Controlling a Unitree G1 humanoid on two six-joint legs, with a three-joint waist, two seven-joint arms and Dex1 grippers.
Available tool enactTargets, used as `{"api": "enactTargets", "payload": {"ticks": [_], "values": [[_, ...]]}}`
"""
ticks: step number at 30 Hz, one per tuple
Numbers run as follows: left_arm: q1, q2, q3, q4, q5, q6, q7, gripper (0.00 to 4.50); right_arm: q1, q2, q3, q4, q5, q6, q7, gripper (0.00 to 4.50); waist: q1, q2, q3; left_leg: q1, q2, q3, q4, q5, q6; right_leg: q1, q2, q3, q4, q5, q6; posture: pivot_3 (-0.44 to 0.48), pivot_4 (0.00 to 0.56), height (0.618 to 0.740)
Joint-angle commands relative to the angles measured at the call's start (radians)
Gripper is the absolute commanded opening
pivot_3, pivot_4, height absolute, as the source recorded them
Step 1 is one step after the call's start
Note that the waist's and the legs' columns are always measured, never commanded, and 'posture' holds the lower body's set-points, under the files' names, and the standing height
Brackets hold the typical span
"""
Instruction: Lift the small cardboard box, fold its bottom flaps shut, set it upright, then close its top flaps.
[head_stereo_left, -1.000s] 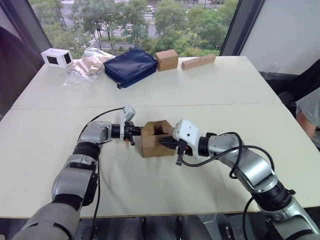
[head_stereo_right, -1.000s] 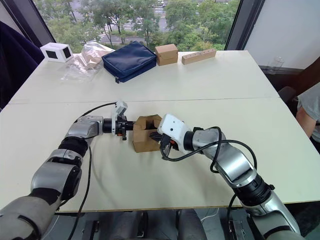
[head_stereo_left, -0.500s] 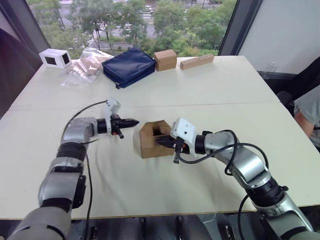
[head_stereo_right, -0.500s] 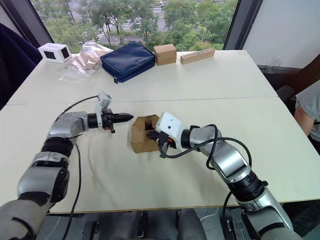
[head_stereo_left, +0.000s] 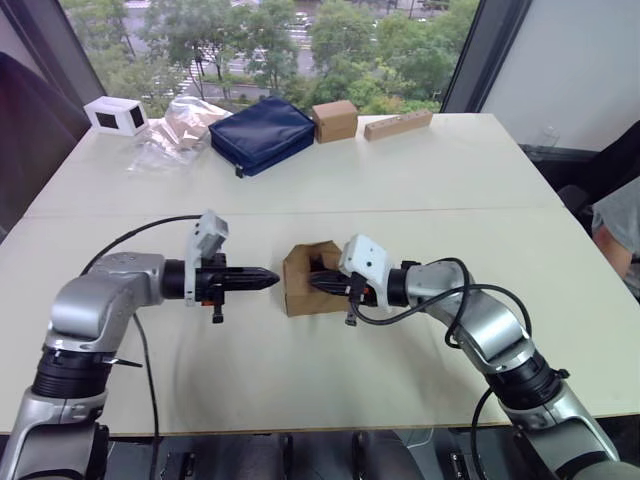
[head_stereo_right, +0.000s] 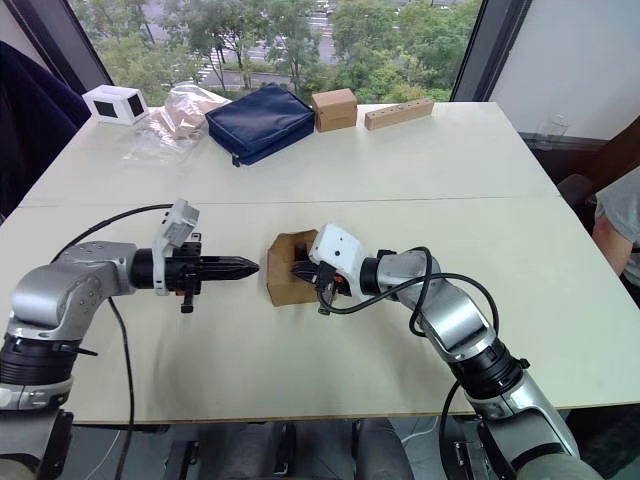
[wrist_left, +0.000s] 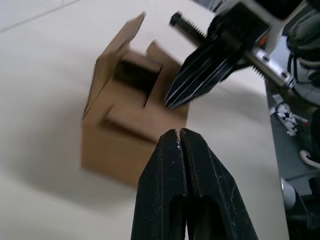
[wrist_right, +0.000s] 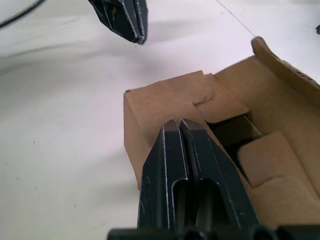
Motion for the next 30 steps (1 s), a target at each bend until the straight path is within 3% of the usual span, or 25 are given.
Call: {"api": "enactTargets", "payload": {"ticks": [1, 10, 18, 24, 28, 30], "values": [[0.006, -0.013, -0.021, -0.034, -0.014, -0.01, 0.036, 0.04, -0.021, 0.002, -0.011, -0.021, -0.005, -0.005, 0.006, 0.0, -0.003, 0.0, 0.0, 0.0, 0.0, 0.0, 0.0, 0.0, 0.0, 0.0, 0.0, 0.0, 0.0, 0.0, 0.0, 0.0, 0.15, 0.74], [0.015, -0.021, -0.095, 0.034, 0.023, -0.088, 0.036, 0.04, -0.045, 0.011, -0.073, -0.091, 0.058, -0.02, 0.031, 0.0, 0.0, 0.0, 0.0, 0.0, 0.001, 0.001, 0.0, 0.0, 0.0, -0.001, 0.0, 0.0, 0.0, 0.0, 0.0, 0.0, 0.15, 0.74], [-0.009, -0.051, -0.088, 0.086, 0.007, -0.098, 0.063, 0.04, -0.177, 0.024, -0.163, -0.076, 0.134, -0.002, 0.036, 0.0, 0.001, 0.0, 0.0, 0.0, 0.001, 0.0, 0.0, 0.0, 0.0, 0.0, 0.0, 0.0, 0.0, 0.0, 0.0, 0.0, 0.15, 0.74], [0.001, -0.059, -0.086, 0.068, -0.005, -0.09, 0.079, 0.04, -0.265, 0.03, -0.035, 0.132, -0.08, -0.068, -0.049, 0.0, -0.002, 0.0, 0.0, 0.0, 0.001, 0.001, 0.0, 0.0, 0.0, -0.001, 0.0, 0.0, 0.0, 0.0, 0.0, 0.0, 0.15, 0.74], [0.004, -0.057, -0.082, 0.055, -0.015, -0.082, 0.093, 0.04, -0.249, -0.017, 0.076, 0.221, -0.238, -0.211, -0.034, 0.0, -0.001, 0.0, 0.0, 0.0, 0.0, 0.001, -0.001, 0.0, 0.0, -0.001, 0.0, 0.0, 0.0, 0.0, 0.0, 0.0, 0.15, 0.74], [0.007, -0.047, -0.086, 0.053, -0.009, -0.086, 0.093, 0.04, -0.227, -0.014, 0.067, 0.212, -0.222, -0.213, -0.017, 0.0, 0.0, 0.0, 0.0, 0.0, 0.0, 0.001, -0.001, 0.0, 0.0, -0.001, 0.0, 0.0, 0.0, 0.0, 0.0, 0.0, 0.15, 0.74]]}}
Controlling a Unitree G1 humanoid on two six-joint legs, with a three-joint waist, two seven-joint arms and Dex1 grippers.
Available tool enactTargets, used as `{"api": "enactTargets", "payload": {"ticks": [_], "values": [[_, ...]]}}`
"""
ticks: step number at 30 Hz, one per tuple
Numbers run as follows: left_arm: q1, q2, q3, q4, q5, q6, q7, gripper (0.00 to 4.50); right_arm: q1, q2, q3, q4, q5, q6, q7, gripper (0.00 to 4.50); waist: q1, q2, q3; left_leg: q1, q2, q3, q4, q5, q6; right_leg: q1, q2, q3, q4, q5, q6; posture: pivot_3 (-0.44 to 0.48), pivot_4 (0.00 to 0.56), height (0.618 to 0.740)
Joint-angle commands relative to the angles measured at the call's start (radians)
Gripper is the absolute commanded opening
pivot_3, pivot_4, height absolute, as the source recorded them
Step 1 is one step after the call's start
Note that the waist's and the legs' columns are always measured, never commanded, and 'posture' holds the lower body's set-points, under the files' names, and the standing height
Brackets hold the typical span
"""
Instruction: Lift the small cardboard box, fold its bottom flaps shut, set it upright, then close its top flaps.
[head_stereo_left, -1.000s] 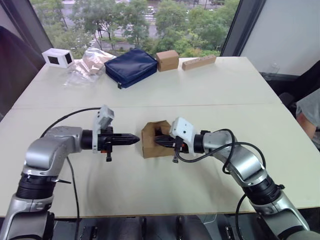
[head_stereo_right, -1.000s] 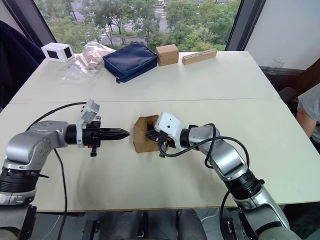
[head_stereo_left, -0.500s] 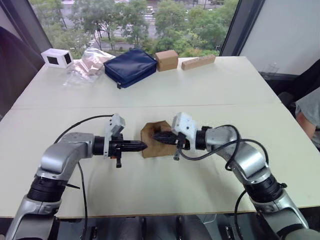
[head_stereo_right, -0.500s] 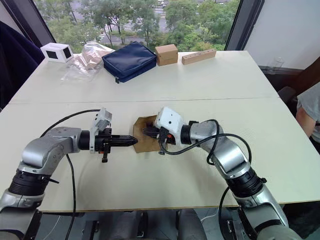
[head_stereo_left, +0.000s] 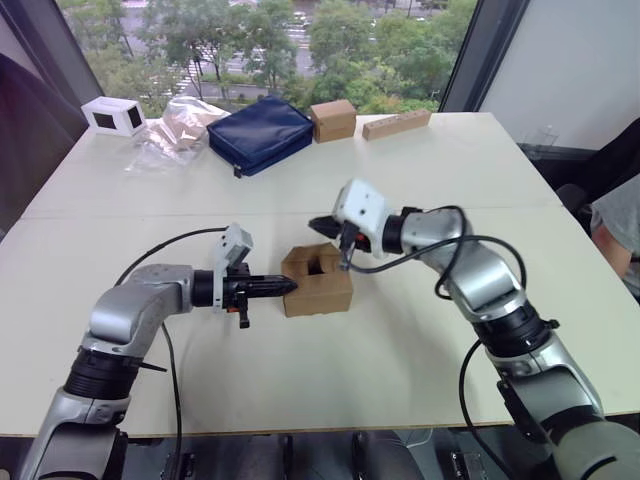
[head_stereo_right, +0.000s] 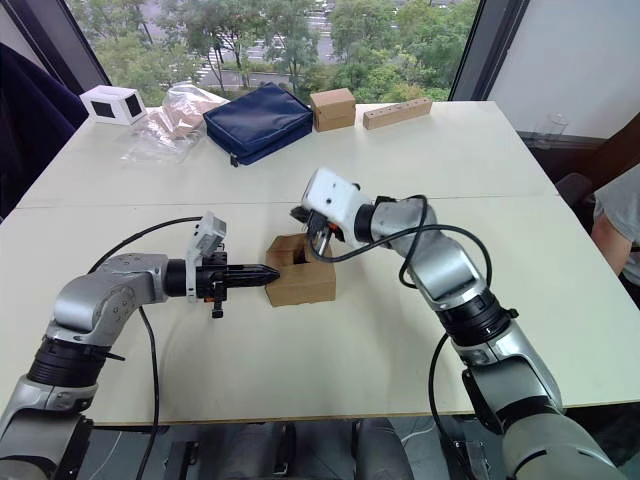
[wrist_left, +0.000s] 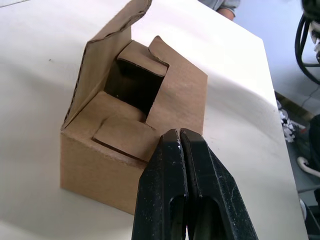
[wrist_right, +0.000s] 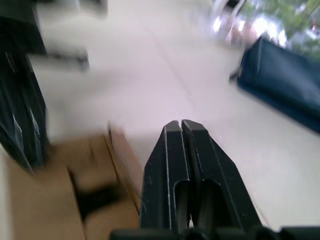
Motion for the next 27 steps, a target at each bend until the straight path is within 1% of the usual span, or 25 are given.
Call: {"api": "enactTargets", "payload": {"ticks": [1, 2, 5, 8, 12, 15, 19, 23, 27], "values": [[0.006, 0.021, 0.009, -0.03, -0.004, -0.002, 0.004, 0.04, 0.027, -0.002, -0.015, -0.025, -0.015, -0.046, 0.026, 0.0, 0.0, 0.0, 0.0, 0.0, 0.0, 0.0, 0.0, 0.0, 0.0, 0.0, 0.0, 0.0, 0.0, 0.0, 0.0, 0.0, 0.15, 0.74], [0.012, 0.035, 0.005, -0.029, 0.006, -0.013, -0.005, 0.04, 0.045, -0.001, -0.028, -0.055, 0.01, -0.029, 0.045, 0.0, -0.001, 0.0, 0.0, 0.0, 0.0, 0.0, 0.0, 0.0, 0.0, 0.0, 0.0, 0.0, 0.0, 0.0, 0.0, 0.0, 0.15, 0.74], [0.006, 0.06, 0.04, -0.026, -0.013, -0.003, -0.009, 0.04, 0.096, -0.018, -0.045, -0.142, 0.036, 0.012, 0.076, 0.0, -0.002, 0.0, 0.0, 0.0, 0.001, 0.0, 0.0, 0.0, 0.0, 0.0, 0.0, 0.0, 0.0, 0.0, 0.0, 0.0, 0.15, 0.74], [-0.005, 0.076, 0.065, -0.025, -0.031, 0.002, -0.009, 0.04, 0.128, -0.022, -0.052, -0.191, 0.039, 0.046, 0.078, 0.0, -0.002, 0.0, 0.0, 0.0, 0.001, 0.0, 0.0, 0.0, 0.0, 0.0, 0.001, 0.0, 0.0, 0.0, 0.0, 0.0, 0.15, 0.74], [-0.046, 0.064, 0.1, -0.009, -0.062, 0.013, 0.008, 0.04, 0.152, -0.016, -0.054, -0.212, 0.034, 0.066, 0.072, 0.0, 0.003, 0.0, 0.0, 0.0, 0.001, 0.0, 0.0, 0.0, 0.0, 0.0, 0.0, 0.0, 0.0, 0.0, 0.0, 0.0, 0.15, 0.74], [-0.09, 0.024, 0.093, 0.016, -0.051, -0.001, 0.046, 0.04, 0.155, -0.007, -0.059, -0.215, 0.03, 0.071, 0.061, 0.0, 0.004, 0.0, 0.0, 0.0, 0.0, 0.0, 0.0, 0.0, 0.0, 0.0, 0.0, 0.0, 0.0, 0.0, 0.0, 0.0, 0.15, 0.74], [-0.128, -0.051, 0.055, 0.066, -0.01, -0.046, 0.091, 0.04, 0.152, -0.004, -0.062, -0.212, 0.022, 0.065, 0.051, 0.0, 0.001, 0.0, 0.0, 0.0, 0.0, 0.0, 0.0, 0.0, 0.0, 0.0, 0.0, 0.0, 0.0, 0.0, 0.0, 0.0, 0.15, 0.74], [-0.136, -0.098, 0.008, 0.13, 0.048, -0.107, 0.102, 0.04, 0.157, -0.01, -0.077, -0.234, 0.021, 0.064, 0.043, 0.0, 0.0, 0.0, 0.0, 0.0, 0.0, 0.0, 0.0, 0.0, 0.0, 0.0, 0.001, 0.0, 0.0, 0.0, 0.0, 0.0, 0.15, 0.74], [-0.144, -0.13, 0.004, 0.186, 0.068, -0.137, 0.112, 0.04, 0.17, -0.002, -0.116, -0.283, 0.055, 0.1, 0.034, 0.0, 0.0, 0.0, 0.0, 0.0, 0.0, 0.0, 0.0, 0.0, 0.0, 0.0, 0.001, 0.0, 0.0, 0.0, 0.0, 0.0, 0.15, 0.74]]}}
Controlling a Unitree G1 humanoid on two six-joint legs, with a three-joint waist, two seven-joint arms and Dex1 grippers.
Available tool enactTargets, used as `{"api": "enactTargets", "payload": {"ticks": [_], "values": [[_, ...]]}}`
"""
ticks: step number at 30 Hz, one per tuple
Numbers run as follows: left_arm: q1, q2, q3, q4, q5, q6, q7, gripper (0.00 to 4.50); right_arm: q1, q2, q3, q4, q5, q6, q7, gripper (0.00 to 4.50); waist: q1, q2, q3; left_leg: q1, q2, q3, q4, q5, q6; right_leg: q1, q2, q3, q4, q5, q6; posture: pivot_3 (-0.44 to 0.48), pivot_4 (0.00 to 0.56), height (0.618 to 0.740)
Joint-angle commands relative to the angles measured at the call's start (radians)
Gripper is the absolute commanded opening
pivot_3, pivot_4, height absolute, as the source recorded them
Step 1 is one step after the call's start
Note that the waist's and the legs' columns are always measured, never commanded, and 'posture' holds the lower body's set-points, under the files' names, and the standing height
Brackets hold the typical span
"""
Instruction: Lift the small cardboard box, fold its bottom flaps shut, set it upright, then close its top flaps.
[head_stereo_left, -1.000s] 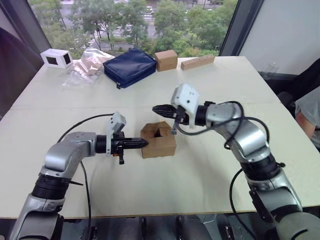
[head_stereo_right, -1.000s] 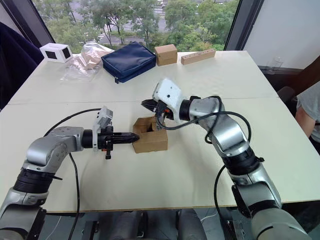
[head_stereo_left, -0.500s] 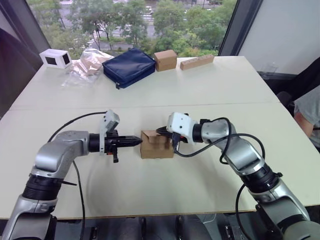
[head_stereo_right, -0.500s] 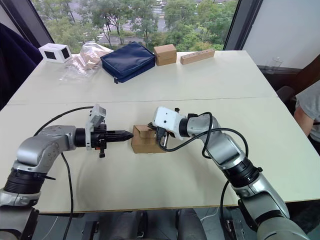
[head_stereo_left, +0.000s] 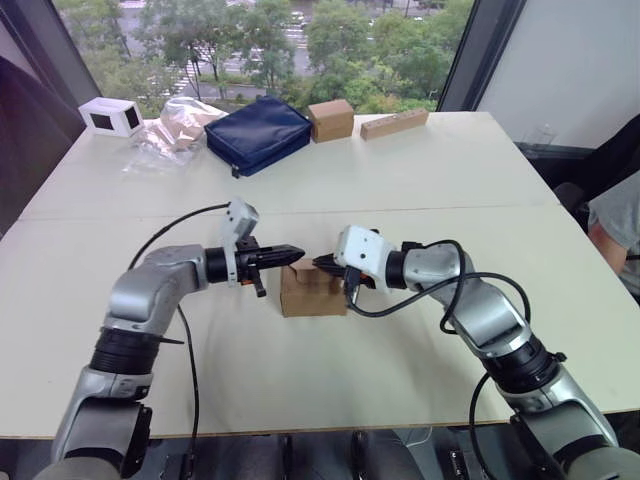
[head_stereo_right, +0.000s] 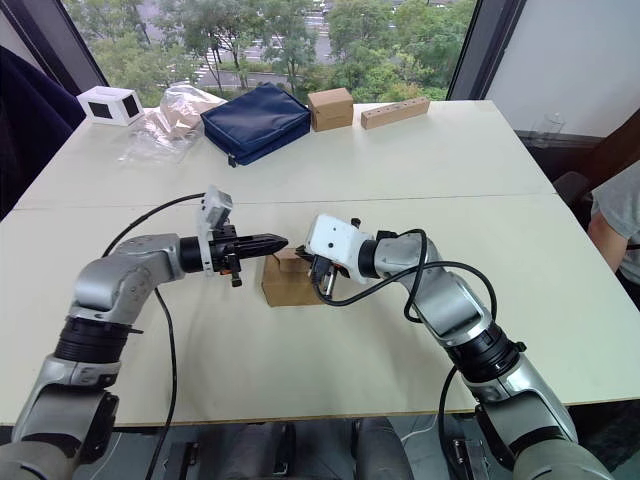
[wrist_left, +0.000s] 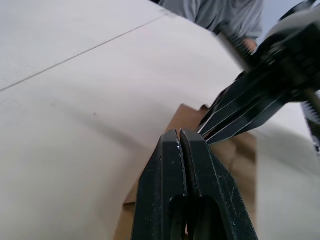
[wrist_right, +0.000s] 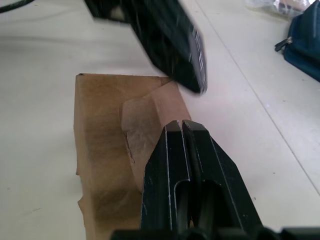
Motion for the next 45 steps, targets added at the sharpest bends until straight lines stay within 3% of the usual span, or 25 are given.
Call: {"api": "enactTargets", "payload": {"ticks": [1, 9, 27, 45], "values": [[-0.023, -0.023, 0.015, 0.024, 0.012, -0.042, 0.016, 0.04, 0.021, 0.0, -0.069, -0.111, 0.047, 0.036, -0.011, 0.0, 0.001, 0.0, 0.0, 0.0, 0.0, 0.0, 0.0, 0.0, 0.0, 0.0, 0.0, 0.0, 0.0, 0.0, 0.0, 0.0, 0.15, 0.74], [-0.026, -0.058, 0.038, 0.035, -0.003, -0.029, 0.04, 0.04, 0.1, -0.017, -0.046, -0.234, 0.056, 0.077, -0.019, 0.0, 0.0, 0.0, 0.0, 0.0, 0.0, 0.0, 0.0, 0.0, 0.0, 0.001, 0.0, 0.0, 0.0, 0.0, 0.0, 0.0, 0.15, 0.74], [-0.013, -0.064, 0.041, 0.021, 0.001, -0.012, 0.036, 0.04, 0.094, -0.042, 0.047, -0.131, -0.078, -0.032, -0.025, 0.0, 0.001, 0.0, 0.0, 0.0, 0.0, 0.0, 0.0, 0.0, 0.0, 0.001, 0.0, 0.0, 0.0, 0.0, 0.0, 0.0, 0.15, 0.74], [0.004, -0.053, -0.009, -0.029, 0.049, -0.064, 0.017, 0.04, 0.05, 0.034, -0.007, -0.158, 0.044, 0.263, -0.027, 0.0, 0.002, 0.0, 0.0, 0.0, 0.0, 0.0, 0.0, 0.0, 0.0, 0.001, 0.0, 0.0, 0.0, 0.0, 0.0, 0.0, 0.15, 0.74]]}}
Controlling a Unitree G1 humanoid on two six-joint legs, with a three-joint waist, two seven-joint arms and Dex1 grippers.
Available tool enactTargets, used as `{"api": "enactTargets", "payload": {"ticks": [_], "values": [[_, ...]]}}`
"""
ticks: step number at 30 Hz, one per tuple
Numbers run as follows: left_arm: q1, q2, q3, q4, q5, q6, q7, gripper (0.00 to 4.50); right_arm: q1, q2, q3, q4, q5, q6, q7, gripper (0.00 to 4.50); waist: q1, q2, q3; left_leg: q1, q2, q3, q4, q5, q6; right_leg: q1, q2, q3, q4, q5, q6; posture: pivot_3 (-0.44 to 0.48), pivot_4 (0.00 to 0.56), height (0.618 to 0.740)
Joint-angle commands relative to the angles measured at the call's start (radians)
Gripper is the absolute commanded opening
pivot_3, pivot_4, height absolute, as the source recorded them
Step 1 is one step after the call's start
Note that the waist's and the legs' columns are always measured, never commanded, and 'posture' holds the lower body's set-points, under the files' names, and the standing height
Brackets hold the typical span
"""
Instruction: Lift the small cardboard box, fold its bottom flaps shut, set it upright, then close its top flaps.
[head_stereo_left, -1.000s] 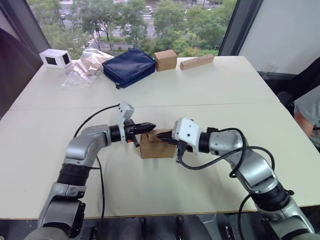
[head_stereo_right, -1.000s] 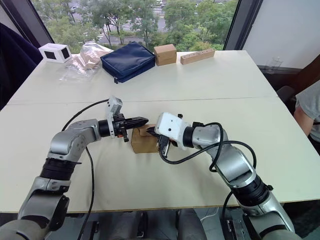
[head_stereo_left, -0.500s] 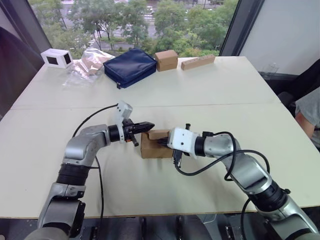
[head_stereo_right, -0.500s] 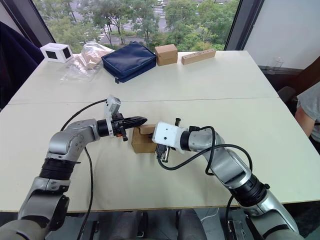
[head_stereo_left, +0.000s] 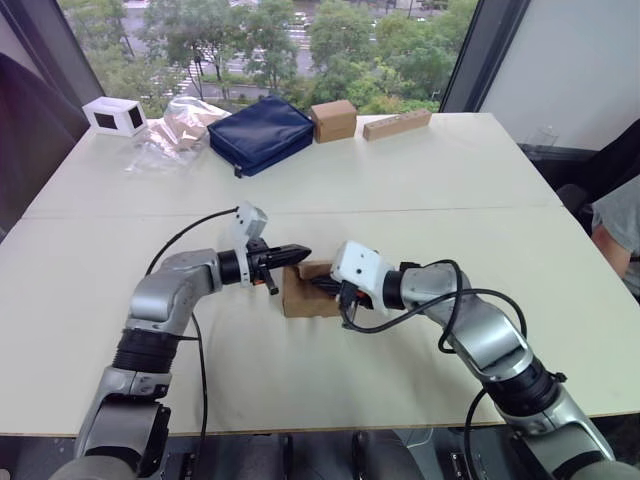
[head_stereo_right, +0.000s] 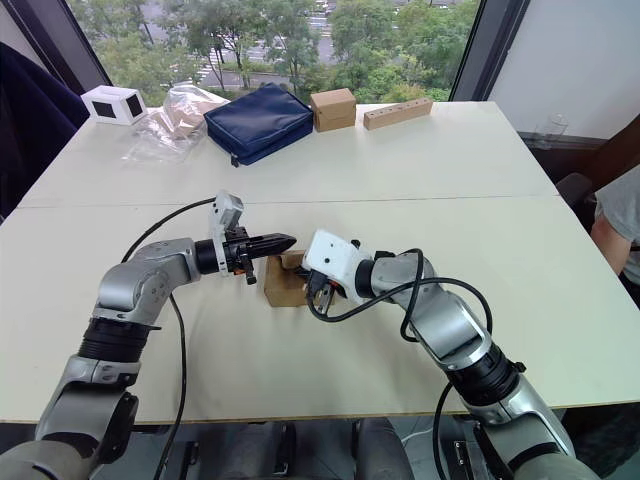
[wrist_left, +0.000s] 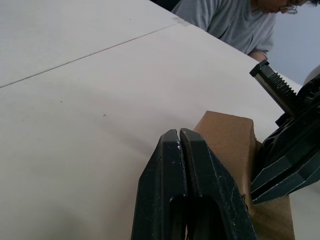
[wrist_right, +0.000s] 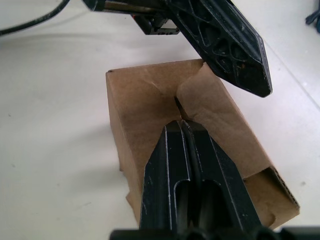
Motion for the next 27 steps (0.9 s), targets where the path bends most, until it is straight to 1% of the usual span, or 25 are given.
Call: {"api": "enactTargets", "payload": {"ticks": [1, 6, 10, 15, 19, 21, 24, 27], "values": [[0.007, 0.012, -0.03, -0.056, 0.023, -0.042, -0.021, 0.04, -0.022, 0.004, -0.027, -0.048, 0.032, 0.048, -0.006, 0.0, 0.0, 0.0, 0.0, 0.0, 0.0, 0.0, 0.0, 0.0, 0.0, 0.0, 0.0, 0.0, 0.0, 0.0, 0.0, 0.0, 0.15, 0.74], [0.0, 0.025, -0.05, -0.054, 0.053, -0.075, -0.034, 0.04, -0.032, 0.051, -0.074, -0.072, 0.105, 0.158, -0.037, 0.0, -0.001, 0.0, 0.0, 0.0, 0.0, 0.0, 0.0, 0.0, 0.0, 0.0, 0.0, 0.0, 0.0, 0.0, 0.0, 0.0, 0.15, 0.74], [-0.004, 0.03, -0.049, -0.05, 0.061, -0.093, -0.04, 0.04, -0.04, 0.049, -0.079, -0.085, 0.121, 0.203, -0.06, 0.0, -0.001, 0.0, 0.0, 0.0, 0.0, 0.0, 0.0, 0.0, 0.0, 0.0, 0.0, 0.0, 0.0, 0.0, 0.0, 0.0, 0.15, 0.74], [-0.004, 0.044, -0.049, -0.092, 0.049, -0.083, -0.055, 0.04, -0.047, 0.053, -0.088, -0.102, 0.154, 0.257, -0.086, 0.0, -0.001, 0.0, 0.0, 0.0, 0.0, 0.0, 0.0, 0.0, 0.0, 0.0, 0.0, 0.0, 0.0, 0.0, 0.0, 0.0, 0.15, 0.74], [-0.013, 0.037, -0.015, -0.102, 0.013, -0.047, -0.036, 0.04, -0.055, 0.04, -0.065, -0.094, 0.137, 0.243, -0.105, 0.0, -0.001, 0.0, 0.0, 0.0, 0.0, 0.0, 0.0, 0.0, 0.0, 0.0, 0.0, 0.0, 0.0, 0.0, 0.0, 0.0, 0.15, 0.74], [-0.014, 0.035, -0.012, -0.081, 0.023, -0.056, -0.024, 0.04, -0.062, 0.006, -0.019, -0.087, 0.103, 0.197, -0.093, 0.0, -0.001, 0.0, 0.0, 0.0, 0.0, 0.0, 0.0, 0.0, 0.0, 0.0, 0.0, 0.0, 0.0, 0.0, 0.0, 0.0, 0.15, 0.74], [-0.01, 0.031, -0.011, -0.074, 0.02, -0.052, -0.013, 0.04, -0.065, -0.02, 0.014, -0.078, 0.075, 0.157, -0.097, 0.0, -0.002, 0.0, 0.0, 0.0, 0.0, 0.0, 0.0, 0.0, 0.0, 0.0, 0.0, 0.0, 0.0, 0.0, 0.0, 0.0, 0.15, 0.74], [-0.007, 0.029, -0.009, -0.07, 0.015, -0.05, -0.006, 0.04, -0.065, -0.026, 0.019, -0.075, 0.072, 0.14, -0.097, 0.0, -0.002, 0.0, 0.0, 0.0, 0.0, 0.0, 0.0, 0.0, 0.0, 0.0, 0.0, 0.0, 0.0, 0.0, 0.0, 0.0, 0.15, 0.74]]}}
